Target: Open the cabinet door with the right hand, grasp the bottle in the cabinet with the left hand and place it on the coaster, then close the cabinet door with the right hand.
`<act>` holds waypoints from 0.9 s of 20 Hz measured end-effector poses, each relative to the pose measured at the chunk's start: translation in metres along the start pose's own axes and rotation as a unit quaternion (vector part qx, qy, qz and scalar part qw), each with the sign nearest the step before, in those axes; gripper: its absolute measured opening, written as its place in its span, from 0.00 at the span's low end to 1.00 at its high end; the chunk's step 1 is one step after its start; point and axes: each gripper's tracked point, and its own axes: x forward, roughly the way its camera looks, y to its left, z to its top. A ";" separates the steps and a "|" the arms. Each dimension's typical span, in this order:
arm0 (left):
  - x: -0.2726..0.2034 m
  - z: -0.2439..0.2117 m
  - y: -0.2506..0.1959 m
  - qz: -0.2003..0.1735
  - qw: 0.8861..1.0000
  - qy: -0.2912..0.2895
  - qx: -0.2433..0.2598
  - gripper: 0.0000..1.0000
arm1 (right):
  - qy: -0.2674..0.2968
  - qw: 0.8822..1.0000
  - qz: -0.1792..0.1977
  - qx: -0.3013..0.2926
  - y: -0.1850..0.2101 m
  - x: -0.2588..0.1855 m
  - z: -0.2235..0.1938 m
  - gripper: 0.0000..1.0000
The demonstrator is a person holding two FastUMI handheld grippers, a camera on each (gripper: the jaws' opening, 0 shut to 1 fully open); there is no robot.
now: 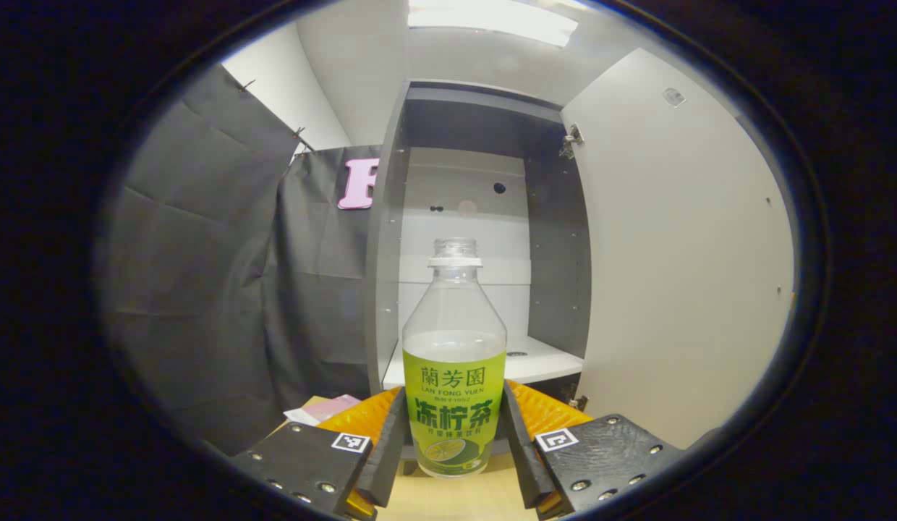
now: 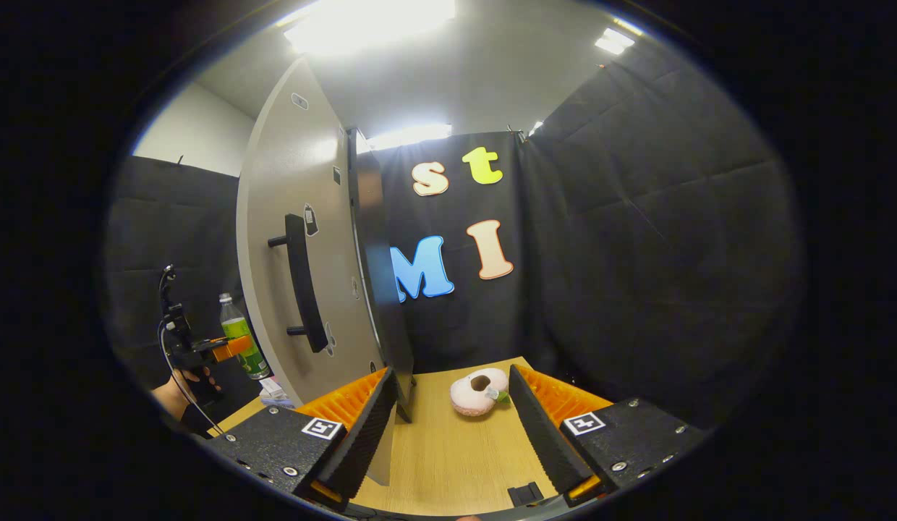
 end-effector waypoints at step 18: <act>-0.083 -0.135 0.024 0.047 0.997 0.059 -0.018 0.63 | -0.002 0.999 0.034 0.007 0.007 0.026 -0.003 0.95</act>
